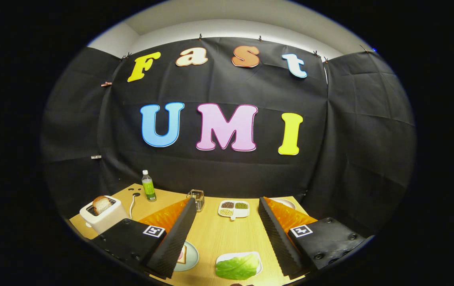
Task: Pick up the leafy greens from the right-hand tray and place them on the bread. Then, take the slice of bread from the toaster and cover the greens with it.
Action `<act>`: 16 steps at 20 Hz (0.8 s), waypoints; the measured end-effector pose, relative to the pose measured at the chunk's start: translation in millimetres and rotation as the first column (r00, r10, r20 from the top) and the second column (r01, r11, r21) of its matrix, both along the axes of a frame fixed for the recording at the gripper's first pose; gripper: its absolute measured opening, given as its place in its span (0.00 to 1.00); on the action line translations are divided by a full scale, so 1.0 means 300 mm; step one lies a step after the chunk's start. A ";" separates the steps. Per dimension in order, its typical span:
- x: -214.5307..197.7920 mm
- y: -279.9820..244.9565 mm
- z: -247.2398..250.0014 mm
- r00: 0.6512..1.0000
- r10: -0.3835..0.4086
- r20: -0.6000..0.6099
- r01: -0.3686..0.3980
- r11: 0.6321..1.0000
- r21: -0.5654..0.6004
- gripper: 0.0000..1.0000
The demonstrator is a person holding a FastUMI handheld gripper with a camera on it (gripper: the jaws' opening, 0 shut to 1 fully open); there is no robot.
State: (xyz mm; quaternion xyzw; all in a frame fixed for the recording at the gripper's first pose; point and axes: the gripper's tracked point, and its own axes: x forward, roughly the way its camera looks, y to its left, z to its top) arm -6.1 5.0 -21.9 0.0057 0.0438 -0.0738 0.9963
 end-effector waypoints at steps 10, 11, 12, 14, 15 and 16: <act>0.037 -0.022 -0.171 0.991 0.037 -0.127 -0.029 0.997 0.066 0.98; 0.040 -0.027 -0.205 0.988 0.041 -0.146 -0.032 0.997 0.069 0.98; 0.043 -0.029 -0.235 0.985 0.046 -0.164 -0.036 0.997 0.069 0.98; 0.045 -0.042 -0.312 0.976 0.057 -0.210 -0.045 0.997 0.065 0.98; 0.045 -0.051 -0.351 0.971 0.059 -0.232 -0.046 0.997 0.063 0.98; 0.047 -0.061 -0.393 0.964 0.064 -0.258 -0.048 0.997 0.068 0.98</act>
